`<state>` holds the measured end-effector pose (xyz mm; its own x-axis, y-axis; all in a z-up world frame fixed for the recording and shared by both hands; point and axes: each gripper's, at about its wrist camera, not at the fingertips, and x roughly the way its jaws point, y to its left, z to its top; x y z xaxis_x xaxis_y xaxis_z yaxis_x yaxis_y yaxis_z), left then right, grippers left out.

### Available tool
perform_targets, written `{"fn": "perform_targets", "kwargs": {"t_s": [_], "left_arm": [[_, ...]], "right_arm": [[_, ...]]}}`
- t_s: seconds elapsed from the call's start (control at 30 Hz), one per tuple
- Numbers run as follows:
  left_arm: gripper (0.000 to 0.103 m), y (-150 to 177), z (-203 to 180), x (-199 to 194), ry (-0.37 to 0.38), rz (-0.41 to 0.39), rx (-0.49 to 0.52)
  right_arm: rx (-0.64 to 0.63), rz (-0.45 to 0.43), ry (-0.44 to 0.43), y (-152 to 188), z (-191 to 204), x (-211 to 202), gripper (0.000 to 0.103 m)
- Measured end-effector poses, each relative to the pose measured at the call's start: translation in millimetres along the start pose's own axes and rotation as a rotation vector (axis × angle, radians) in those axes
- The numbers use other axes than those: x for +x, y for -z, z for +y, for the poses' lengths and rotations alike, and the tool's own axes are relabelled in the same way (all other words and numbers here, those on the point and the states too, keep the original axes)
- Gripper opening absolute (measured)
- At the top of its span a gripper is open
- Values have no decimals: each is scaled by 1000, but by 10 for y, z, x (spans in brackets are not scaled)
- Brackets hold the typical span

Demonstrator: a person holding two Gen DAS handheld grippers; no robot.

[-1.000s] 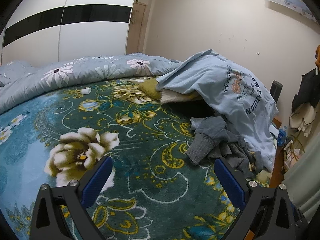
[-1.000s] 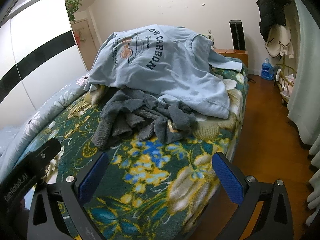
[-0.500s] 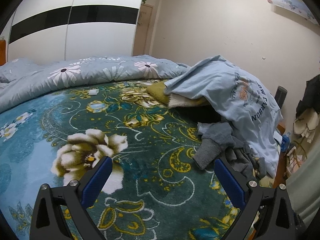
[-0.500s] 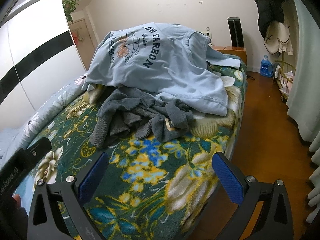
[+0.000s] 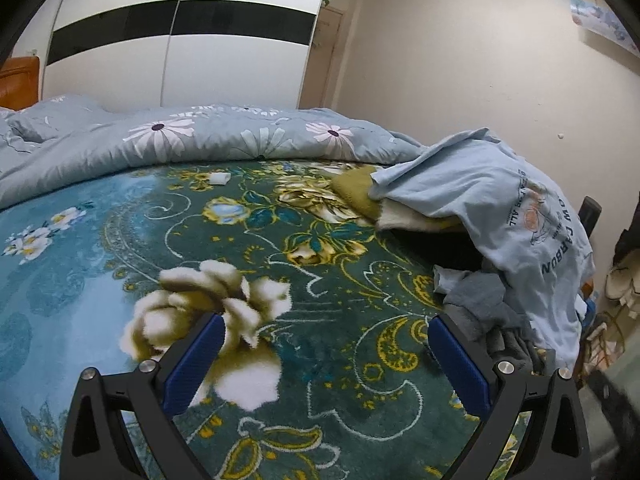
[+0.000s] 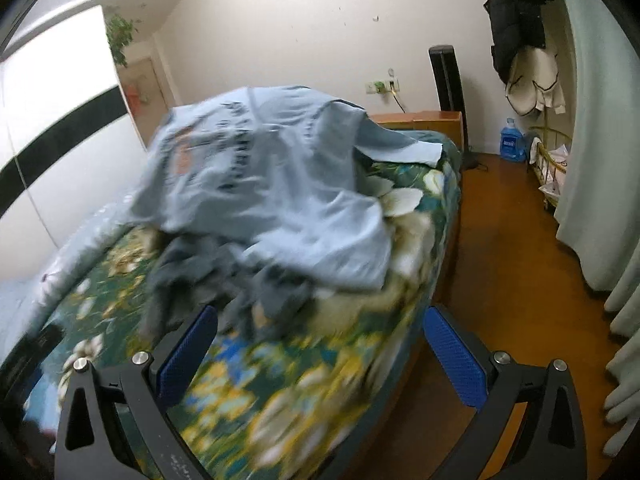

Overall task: Fold clothes
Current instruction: 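Grasp the light blue t-shirt edge with the right gripper and lift it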

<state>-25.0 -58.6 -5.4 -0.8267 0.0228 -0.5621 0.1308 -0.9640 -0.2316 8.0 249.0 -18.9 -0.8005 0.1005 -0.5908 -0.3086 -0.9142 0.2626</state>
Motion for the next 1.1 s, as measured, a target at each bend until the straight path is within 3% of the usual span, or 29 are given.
{"fn": "perform_targets", "kwargs": {"t_s": [0.17, 0.3, 0.37, 0.4, 0.5, 0.53, 0.9, 1.1], "left_arm": [[103, -24, 50, 92, 36, 36, -36], [103, -37, 56, 139, 64, 52, -42], [103, -46, 59, 163, 71, 56, -43], [103, -46, 73, 180, 75, 62, -50], [103, -43, 133, 225, 90, 83, -77], [103, -41, 158, 237, 98, 90, -90], [103, -117, 467, 142, 101, 67, -148], [103, -112, 915, 38, 53, 63, -178]], "right_arm": [[-19, 100, 4, -367, -118, 574, 101], [42, 163, -1, -508, -240, 993, 80], [98, 192, -24, -514, -286, 1116, 74], [121, 200, -40, -507, -293, 1129, 65], [108, 197, -62, -540, -196, 1008, 28], [76, 189, -55, -580, -120, 922, 24], [-161, 75, -126, -1316, 835, -130, 13], [-189, 41, -118, -1609, 978, -420, 4]]}}
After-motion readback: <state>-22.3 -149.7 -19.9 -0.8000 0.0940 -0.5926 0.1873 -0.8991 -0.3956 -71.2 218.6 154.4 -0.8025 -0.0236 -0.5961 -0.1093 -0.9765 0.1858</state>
